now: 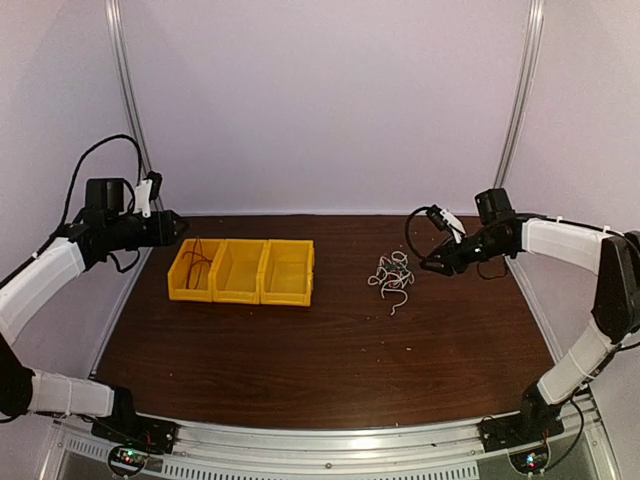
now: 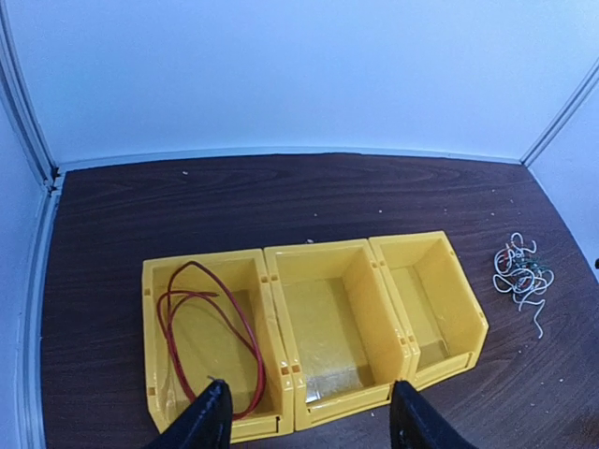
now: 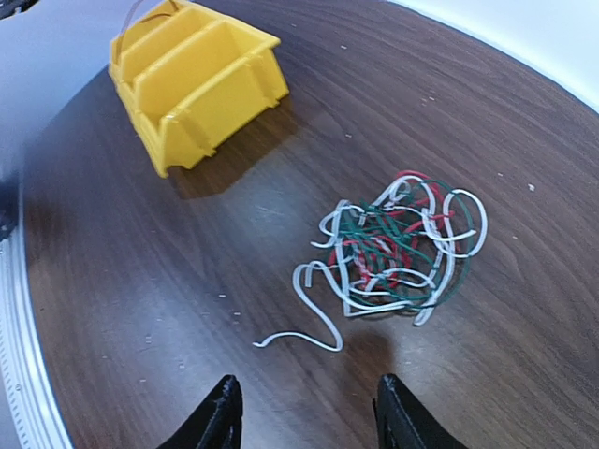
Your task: Untangle the cables
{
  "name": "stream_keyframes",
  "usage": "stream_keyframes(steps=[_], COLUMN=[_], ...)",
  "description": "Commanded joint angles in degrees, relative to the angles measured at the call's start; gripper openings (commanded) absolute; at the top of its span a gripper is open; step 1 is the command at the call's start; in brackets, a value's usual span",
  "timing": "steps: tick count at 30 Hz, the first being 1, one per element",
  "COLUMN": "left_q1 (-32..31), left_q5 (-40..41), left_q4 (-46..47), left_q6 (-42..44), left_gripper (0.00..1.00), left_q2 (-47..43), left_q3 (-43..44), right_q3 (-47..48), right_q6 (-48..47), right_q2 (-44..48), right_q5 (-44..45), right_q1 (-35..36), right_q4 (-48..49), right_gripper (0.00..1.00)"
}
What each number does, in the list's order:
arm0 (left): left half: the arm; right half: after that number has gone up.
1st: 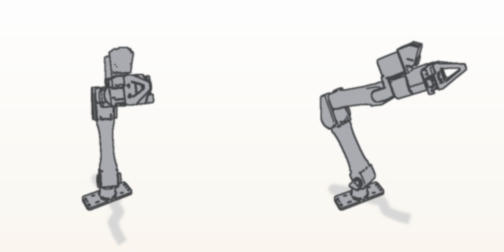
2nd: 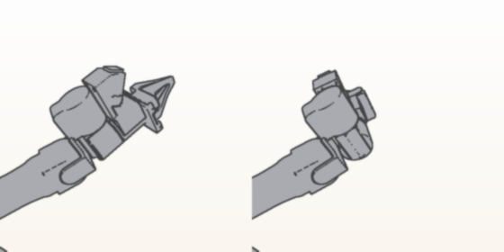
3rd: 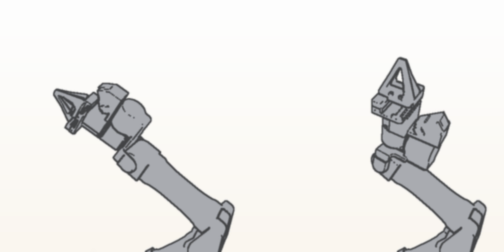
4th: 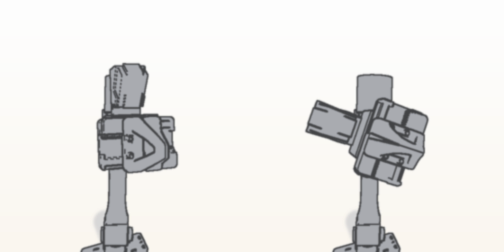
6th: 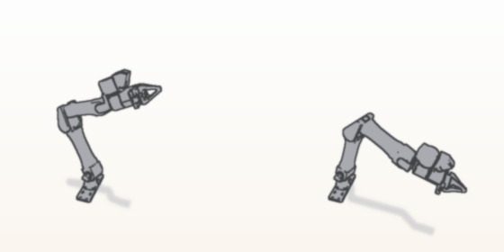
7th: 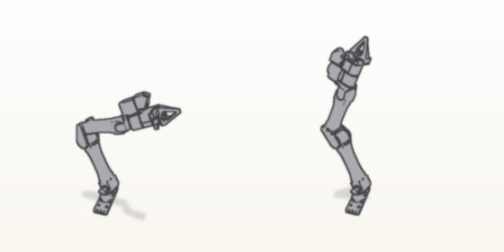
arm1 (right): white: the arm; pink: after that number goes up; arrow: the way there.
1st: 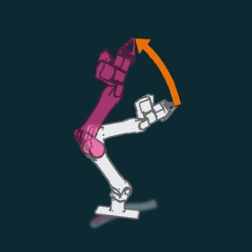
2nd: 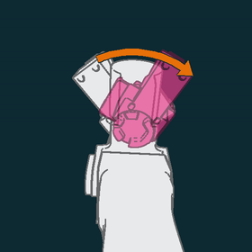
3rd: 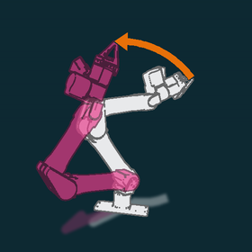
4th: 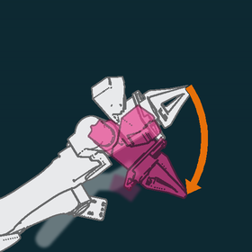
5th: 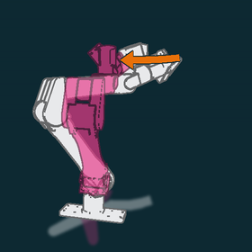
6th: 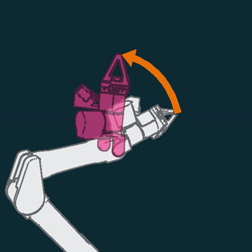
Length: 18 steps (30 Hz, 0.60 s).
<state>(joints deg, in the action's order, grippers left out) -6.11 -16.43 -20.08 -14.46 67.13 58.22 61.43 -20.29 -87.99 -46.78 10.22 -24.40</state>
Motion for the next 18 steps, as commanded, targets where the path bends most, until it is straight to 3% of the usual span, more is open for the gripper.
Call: stream_keyframes(steps=[1,13,16,18], left_q1=[-3.07,-16.43,-18.21,-19.05], left_q5=[-4.94,-0.46,0.06,0.05], left_q4=[14.55,19.67,22.54,23.8], left_q6=[-1.93,-3.36,-4.23,-4.8], left_gripper=[0.58,0.58,0.57,0.57], left_q2=[-5.41,-7.16,-6.94,-6.52], left_q3=[-7.62,-14.07,-15.62,-16.38], right_q3=[5.31,18.17,19.3,19.23], right_q6=[0.63,-2.44,-3.8,-4.77], right_q2=[-6.28,-24.55,-26.93,-27.59], right_q5=[11.02,5.64,5.66,6.71], right_q1=[-0.33,1.07,2.67,4.16], right_q4=[-1.91,-5.58,-5.45,-4.95], right_gripper=[0.5,0.7,0.71,0.63])
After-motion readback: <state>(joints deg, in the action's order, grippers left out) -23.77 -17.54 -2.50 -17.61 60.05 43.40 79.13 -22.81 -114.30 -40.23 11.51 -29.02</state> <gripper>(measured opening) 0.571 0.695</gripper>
